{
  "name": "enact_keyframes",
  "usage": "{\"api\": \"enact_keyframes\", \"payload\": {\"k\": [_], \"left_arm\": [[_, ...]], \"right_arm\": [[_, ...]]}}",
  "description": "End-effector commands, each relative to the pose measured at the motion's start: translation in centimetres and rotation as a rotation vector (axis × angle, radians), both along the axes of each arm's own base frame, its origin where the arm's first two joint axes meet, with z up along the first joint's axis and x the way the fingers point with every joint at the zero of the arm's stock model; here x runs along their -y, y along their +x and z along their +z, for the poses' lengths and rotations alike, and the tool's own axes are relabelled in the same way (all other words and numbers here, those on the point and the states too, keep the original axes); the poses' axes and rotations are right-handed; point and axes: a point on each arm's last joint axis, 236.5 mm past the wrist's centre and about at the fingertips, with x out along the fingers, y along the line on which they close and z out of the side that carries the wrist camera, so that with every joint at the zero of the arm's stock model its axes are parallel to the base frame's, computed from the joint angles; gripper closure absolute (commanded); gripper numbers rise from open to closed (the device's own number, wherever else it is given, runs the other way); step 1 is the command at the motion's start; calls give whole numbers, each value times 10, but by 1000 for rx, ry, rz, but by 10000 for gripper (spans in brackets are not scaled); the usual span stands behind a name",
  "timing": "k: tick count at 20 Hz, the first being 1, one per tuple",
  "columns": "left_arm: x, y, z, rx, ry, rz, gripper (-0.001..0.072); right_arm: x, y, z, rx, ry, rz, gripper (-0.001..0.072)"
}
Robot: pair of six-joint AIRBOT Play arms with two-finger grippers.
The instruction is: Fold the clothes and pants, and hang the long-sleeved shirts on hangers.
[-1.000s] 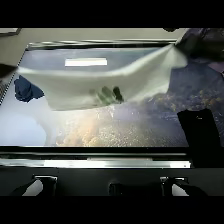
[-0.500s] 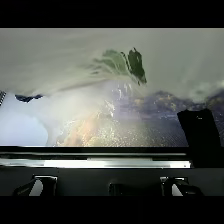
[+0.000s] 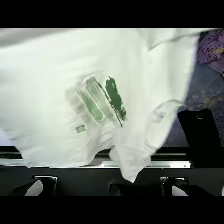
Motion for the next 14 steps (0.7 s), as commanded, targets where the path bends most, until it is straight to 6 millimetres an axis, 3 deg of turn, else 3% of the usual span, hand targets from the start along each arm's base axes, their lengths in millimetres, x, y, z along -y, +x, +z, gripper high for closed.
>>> {"api": "enact_keyframes", "payload": {"k": [1,4,6,8,10,12,13,14], "left_arm": [[10,77,-142,-277,-65,-87,688],[28,121,-241,-420,-115,-114,688],[40,135,-293,-487,-127,-129,688],[52,143,-327,-526,-132,-140,688],[64,148,-347,-545,-133,-152,687],[72,147,-358,-564,-133,-164,684],[74,147,-359,-569,-143,-159,646],[72,147,-356,-574,-162,-143,498]], "right_arm": [[-13,86,-172,-334,-76,-11,678],[-19,120,-282,-522,-25,-23,678],[-25,129,-332,-606,18,-20,678],[-30,131,-369,-675,37,-28,678],[-33,129,-393,-727,57,-38,677],[-37,127,-404,-760,74,-42,674],[-38,125,-405,-769,79,-37,612],[-42,122,-404,-783,94,-26,505]]}}
